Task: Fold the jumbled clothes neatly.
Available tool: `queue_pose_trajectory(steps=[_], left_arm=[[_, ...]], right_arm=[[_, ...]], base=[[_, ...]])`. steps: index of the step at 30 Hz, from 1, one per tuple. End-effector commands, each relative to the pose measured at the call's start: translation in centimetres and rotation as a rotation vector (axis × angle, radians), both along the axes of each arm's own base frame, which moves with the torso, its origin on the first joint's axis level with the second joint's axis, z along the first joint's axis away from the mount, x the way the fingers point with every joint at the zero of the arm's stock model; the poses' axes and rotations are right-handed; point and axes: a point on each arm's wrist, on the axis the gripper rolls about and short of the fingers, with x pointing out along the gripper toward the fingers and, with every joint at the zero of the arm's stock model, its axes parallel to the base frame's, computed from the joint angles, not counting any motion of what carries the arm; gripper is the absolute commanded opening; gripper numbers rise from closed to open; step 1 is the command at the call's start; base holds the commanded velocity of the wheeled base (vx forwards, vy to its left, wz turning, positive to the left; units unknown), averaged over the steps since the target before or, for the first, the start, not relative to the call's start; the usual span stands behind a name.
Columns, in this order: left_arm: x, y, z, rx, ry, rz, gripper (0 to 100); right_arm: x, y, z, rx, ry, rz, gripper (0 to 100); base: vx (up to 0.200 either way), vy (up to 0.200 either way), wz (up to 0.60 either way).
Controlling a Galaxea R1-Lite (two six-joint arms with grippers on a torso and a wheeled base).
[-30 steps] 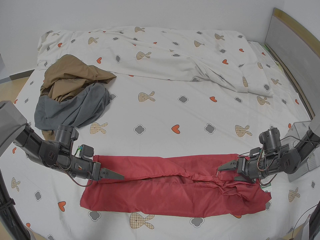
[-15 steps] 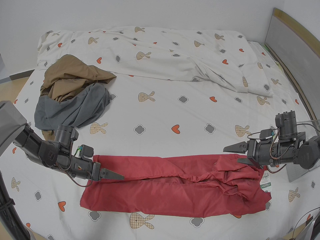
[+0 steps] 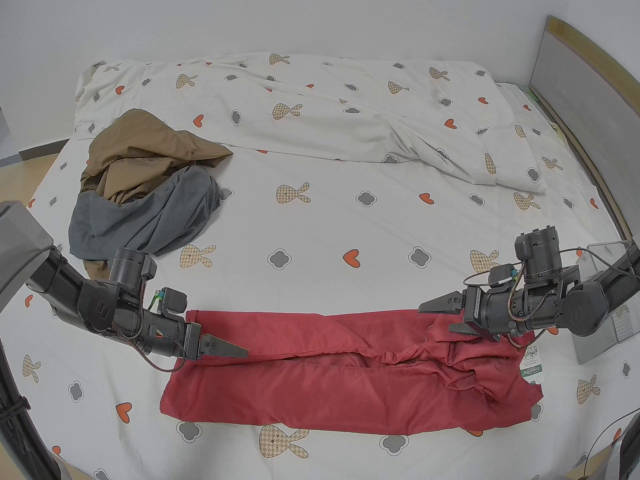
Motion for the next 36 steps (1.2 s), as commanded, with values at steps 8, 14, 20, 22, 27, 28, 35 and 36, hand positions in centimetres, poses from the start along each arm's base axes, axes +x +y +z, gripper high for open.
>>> queue_pose_trajectory(steps=[8,14,20,22,27,28,35,36], left_arm=[[1.8,0.6,-1.9,-0.006,0.059,0.045,100],[2.4,1.2,-2.5,-0.001,0.072,0.068,100],[3.1,2.5,-2.9,0.04,0.066,0.125,100],[3.2,2.6,-3.1,0.061,0.066,0.137,100],[3.5,3.6,-2.9,0.087,0.051,0.179,100],[3.5,3.9,-2.7,0.087,0.046,0.187,100],[3.5,5.3,-2.2,0.09,0.02,0.218,100],[3.5,5.3,-2.1,0.091,0.018,0.217,100]], right_arm=[[1.5,1.9,-3.8,-0.031,0.096,0.042,100],[1.6,2.1,-5.0,-0.042,0.133,0.047,100],[1.6,2.0,-5.7,-0.043,0.132,0.045,100],[1.5,1.9,-5.8,-0.038,0.123,0.042,100],[1.4,1.7,-5.9,-0.039,0.125,0.037,100],[1.4,1.6,-5.9,-0.038,0.125,0.034,100],[1.5,1.6,-6.3,-0.041,0.134,0.033,100],[1.5,1.7,-6.3,-0.039,0.128,0.034,100]], base=[[0.0,0.0,0.0],[0.0,0.0,0.0],[0.0,0.0,0.0],[0.0,0.0,0.0],[0.0,0.0,0.0],[0.0,0.0,0.0],[0.0,0.0,0.0],[0.0,0.0,0.0]])
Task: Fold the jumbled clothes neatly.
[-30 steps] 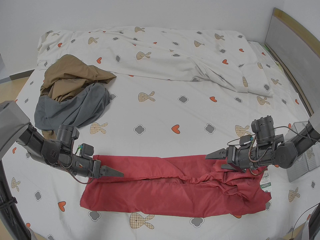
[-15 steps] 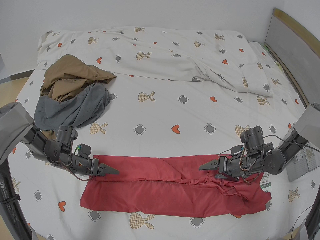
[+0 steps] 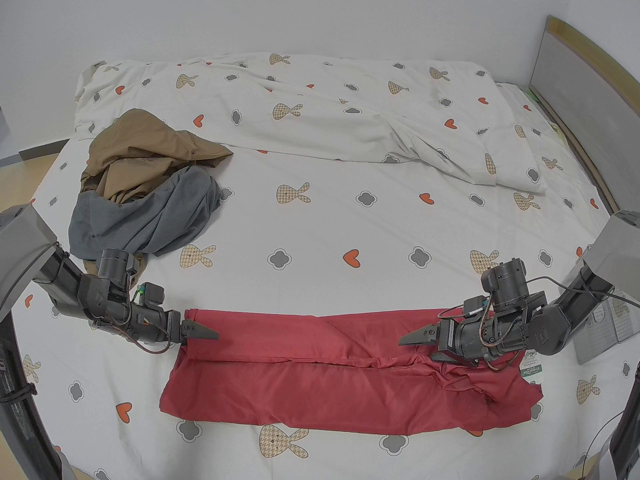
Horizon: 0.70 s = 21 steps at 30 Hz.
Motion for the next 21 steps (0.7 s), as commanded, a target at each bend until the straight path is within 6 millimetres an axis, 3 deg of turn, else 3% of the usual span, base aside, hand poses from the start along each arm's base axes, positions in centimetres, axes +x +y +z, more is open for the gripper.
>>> queue_pose_trajectory(steps=[1,7,13,21], left_arm=[[-0.1,0.3,0.3,0.001,-0.011,0.006,100],[-0.3,0.3,1.1,-0.002,-0.03,0.005,100],[-2.0,-0.3,3.5,-0.101,-0.076,-0.066,100],[-1.5,-0.3,1.6,-0.13,-0.022,-0.075,100]], right_arm=[[0.1,0.1,-0.3,0.0,-0.002,0.0,100],[-0.2,0.1,-0.4,0.003,-0.007,0.004,100],[-0.4,0.3,-0.1,0.006,-0.016,0.012,100],[-0.3,0.2,0.1,0.008,-0.022,0.007,100]], base=[[0.0,0.0,0.0],[0.0,0.0,0.0],[0.0,0.0,0.0],[0.0,0.0,0.0]])
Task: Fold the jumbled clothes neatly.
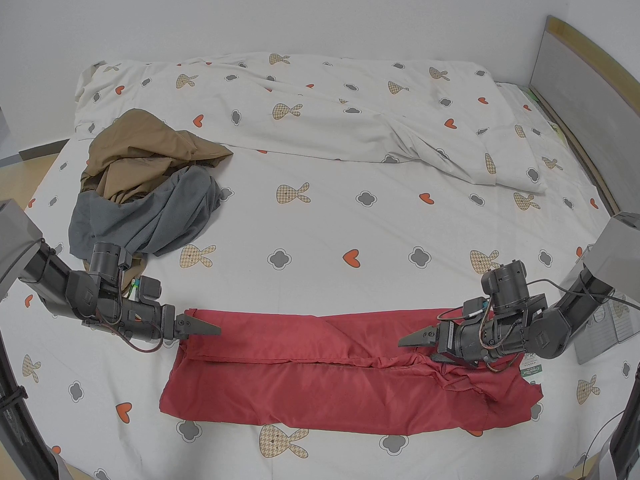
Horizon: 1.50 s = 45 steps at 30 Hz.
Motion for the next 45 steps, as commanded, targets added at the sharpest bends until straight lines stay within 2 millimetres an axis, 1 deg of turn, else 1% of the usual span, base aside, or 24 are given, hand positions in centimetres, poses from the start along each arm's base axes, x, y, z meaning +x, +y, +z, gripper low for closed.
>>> queue_pose_trajectory(steps=[1,11,12,17,31,32,37,45], left_arm=[[0.2,0.0,-1.1,-0.001,0.029,-0.002,100],[0.3,-0.4,-2.7,0.013,0.047,-0.034,100],[0.3,-0.4,-2.8,0.014,0.05,-0.036,0],[0.2,-0.4,-2.7,0.016,0.053,-0.035,0],[0.5,1.2,-2.1,0.091,0.108,0.047,0],[0.4,1.7,-1.9,0.09,0.117,0.063,0],[0.0,3.0,-1.5,0.091,0.126,0.091,0],[0.0,3.0,-1.8,0.095,0.13,0.084,0]], right_arm=[[0.0,-0.1,0.2,0.003,-0.006,-0.001,100],[0.0,-0.1,0.1,0.003,-0.005,-0.001,100],[0.0,-0.1,0.1,0.002,-0.003,-0.001,100],[-0.1,0.0,-0.1,0.0,0.002,0.0,100],[-0.1,-0.3,-0.4,-0.005,0.015,-0.008,100],[-0.2,-0.4,-0.5,-0.007,0.02,-0.01,100],[-0.1,-0.4,-0.7,-0.008,0.022,-0.011,100],[-0.1,-0.5,-0.7,-0.008,0.026,-0.014,100]], base=[[0.0,0.0,0.0],[0.0,0.0,0.0],[0.0,0.0,0.0],[0.0,0.0,0.0],[0.0,0.0,0.0],[0.0,0.0,0.0],[0.0,0.0,0.0],[0.0,0.0,0.0]])
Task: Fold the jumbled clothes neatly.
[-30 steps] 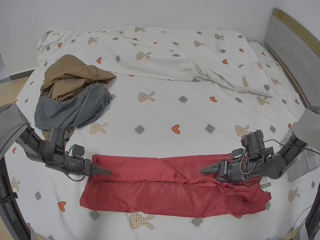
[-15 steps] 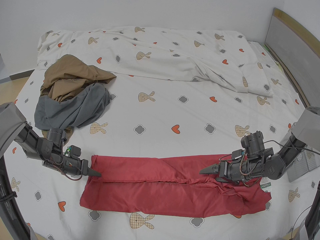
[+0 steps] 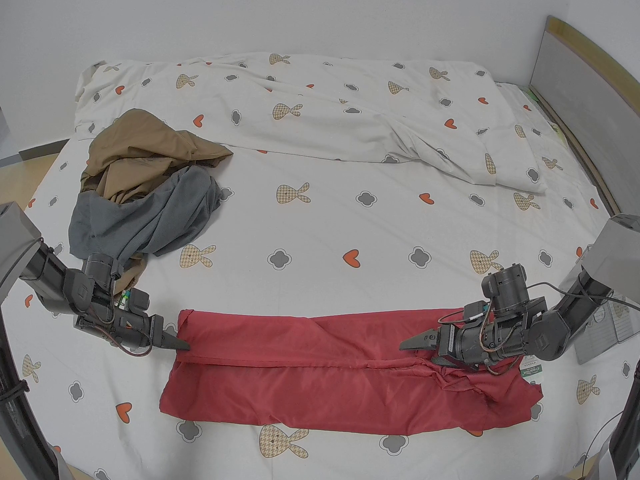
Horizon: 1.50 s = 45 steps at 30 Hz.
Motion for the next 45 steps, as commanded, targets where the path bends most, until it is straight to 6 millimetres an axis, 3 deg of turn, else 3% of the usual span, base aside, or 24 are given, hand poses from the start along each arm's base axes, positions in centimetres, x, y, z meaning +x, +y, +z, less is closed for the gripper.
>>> queue_pose_trajectory(steps=[1,8,17,18,21,31,35,42,45], left_arm=[[0.0,0.1,-0.1,-0.001,0.009,0.002,0],[-0.3,0.5,0.2,0.015,0.06,0.02,0],[-0.7,0.8,-0.1,0.041,0.045,-0.014,0],[-0.7,0.8,-0.1,0.041,0.045,-0.014,100],[-0.7,0.8,0.2,0.041,0.036,-0.013,100],[-0.8,1.4,1.0,0.04,0.006,0.003,100],[-1.4,1.6,2.2,0.036,-0.029,0.009,100],[-1.9,1.5,2.6,0.033,-0.034,0.004,100],[-3.8,1.1,3.4,0.063,-0.079,-0.051,100]], right_arm=[[0.0,-0.1,-0.2,-0.004,0.007,-0.003,100],[0.2,0.2,-1.6,-0.094,0.015,-0.062,100],[0.1,0.0,-1.2,-0.087,0.009,-0.063,100],[0.1,0.0,-1.2,-0.087,0.009,-0.063,100],[0.1,0.0,-0.6,-0.081,-0.008,-0.059,100],[-2.1,-1.0,5.0,-0.03,-0.149,-0.076,100],[-3.8,-2.3,8.1,0.002,-0.232,-0.103,100],[-5.2,-4.1,10.6,0.039,-0.284,-0.13,100],[-7.2,-6.4,13.0,0.144,-0.336,-0.14,100]], base=[[0.0,0.0,0.0],[0.0,0.0,0.0],[0.0,0.0,0.0],[0.0,0.0,0.0],[0.0,0.0,0.0],[0.0,0.0,0.0],[0.0,0.0,0.0],[0.0,0.0,0.0],[0.0,0.0,0.0]])
